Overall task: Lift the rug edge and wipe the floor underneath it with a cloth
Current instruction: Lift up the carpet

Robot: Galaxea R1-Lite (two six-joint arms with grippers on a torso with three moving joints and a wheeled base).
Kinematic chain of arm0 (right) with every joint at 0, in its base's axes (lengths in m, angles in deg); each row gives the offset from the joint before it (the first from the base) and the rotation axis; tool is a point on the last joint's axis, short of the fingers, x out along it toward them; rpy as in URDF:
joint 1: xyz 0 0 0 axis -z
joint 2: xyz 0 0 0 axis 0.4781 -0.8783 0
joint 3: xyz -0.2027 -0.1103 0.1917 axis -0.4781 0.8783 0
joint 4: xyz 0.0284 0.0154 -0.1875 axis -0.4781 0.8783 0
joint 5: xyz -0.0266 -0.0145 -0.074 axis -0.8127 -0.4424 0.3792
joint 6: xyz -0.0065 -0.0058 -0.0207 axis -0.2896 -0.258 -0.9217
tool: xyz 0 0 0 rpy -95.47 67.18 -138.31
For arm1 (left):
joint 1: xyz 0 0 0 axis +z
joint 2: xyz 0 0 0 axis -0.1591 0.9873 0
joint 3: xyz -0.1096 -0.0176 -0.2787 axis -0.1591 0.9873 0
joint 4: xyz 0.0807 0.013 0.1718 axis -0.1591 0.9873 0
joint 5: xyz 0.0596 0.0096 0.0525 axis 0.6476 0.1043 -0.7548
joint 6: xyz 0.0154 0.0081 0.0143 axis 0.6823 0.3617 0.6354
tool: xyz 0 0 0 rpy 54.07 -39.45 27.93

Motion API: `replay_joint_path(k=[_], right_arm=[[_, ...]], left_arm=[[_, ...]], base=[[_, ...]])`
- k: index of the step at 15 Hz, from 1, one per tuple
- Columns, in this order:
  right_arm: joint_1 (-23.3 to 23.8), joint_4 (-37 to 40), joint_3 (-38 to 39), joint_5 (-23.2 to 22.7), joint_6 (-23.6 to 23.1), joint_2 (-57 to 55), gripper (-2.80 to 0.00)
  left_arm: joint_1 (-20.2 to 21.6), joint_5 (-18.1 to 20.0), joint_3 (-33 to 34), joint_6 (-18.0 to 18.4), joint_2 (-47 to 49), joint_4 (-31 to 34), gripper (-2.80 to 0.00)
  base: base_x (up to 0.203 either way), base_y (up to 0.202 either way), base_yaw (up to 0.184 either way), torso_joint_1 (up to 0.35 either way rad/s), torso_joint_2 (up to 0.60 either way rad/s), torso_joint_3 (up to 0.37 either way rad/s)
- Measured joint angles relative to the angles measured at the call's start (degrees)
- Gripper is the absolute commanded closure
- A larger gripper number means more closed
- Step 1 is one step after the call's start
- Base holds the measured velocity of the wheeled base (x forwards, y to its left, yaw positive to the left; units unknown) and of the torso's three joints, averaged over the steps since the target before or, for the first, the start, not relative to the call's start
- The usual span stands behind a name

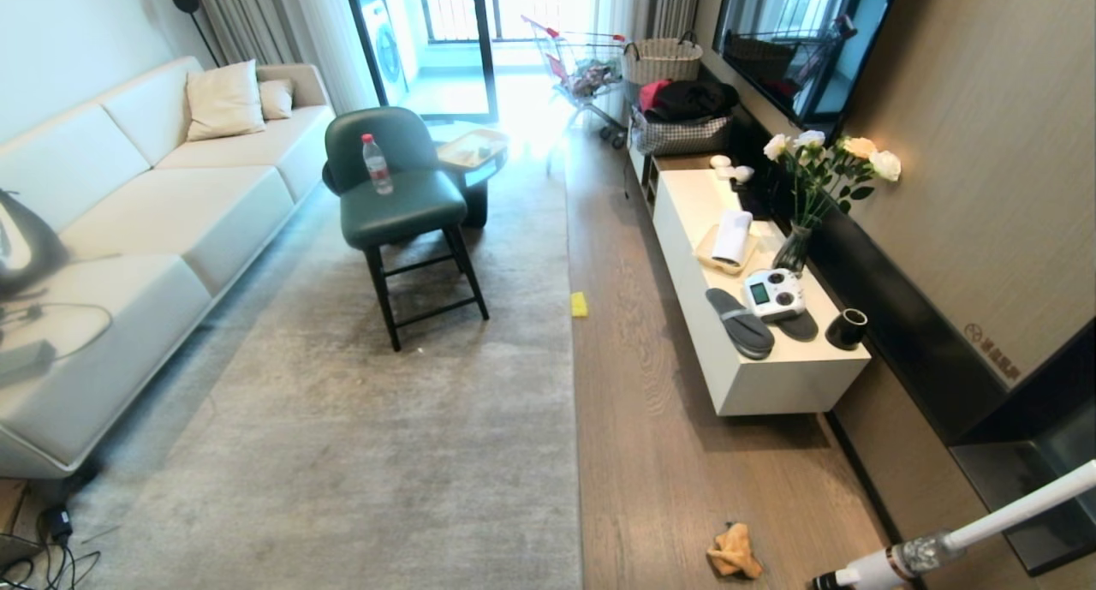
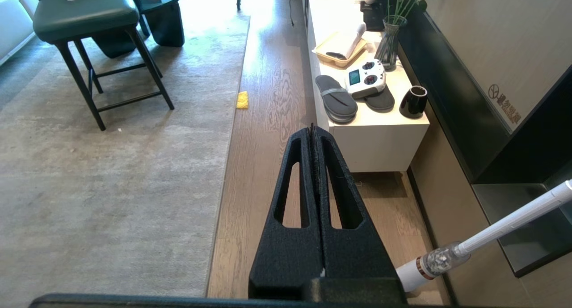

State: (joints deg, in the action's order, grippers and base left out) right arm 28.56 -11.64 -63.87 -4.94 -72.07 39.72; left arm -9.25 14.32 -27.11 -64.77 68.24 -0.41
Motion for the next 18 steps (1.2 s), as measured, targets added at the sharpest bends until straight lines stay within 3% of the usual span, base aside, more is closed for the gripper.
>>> replay_joint_path(k=[18], right_arm=[[0.0, -0.1, 0.0, 0.0, 0.0, 0.0, 0.00]], left_arm=[[0.0, 0.0, 0.0, 0.0, 0.0, 0.0, 0.00]], base=[[0.000, 0.000, 0.000, 0.000, 0.00, 0.000]])
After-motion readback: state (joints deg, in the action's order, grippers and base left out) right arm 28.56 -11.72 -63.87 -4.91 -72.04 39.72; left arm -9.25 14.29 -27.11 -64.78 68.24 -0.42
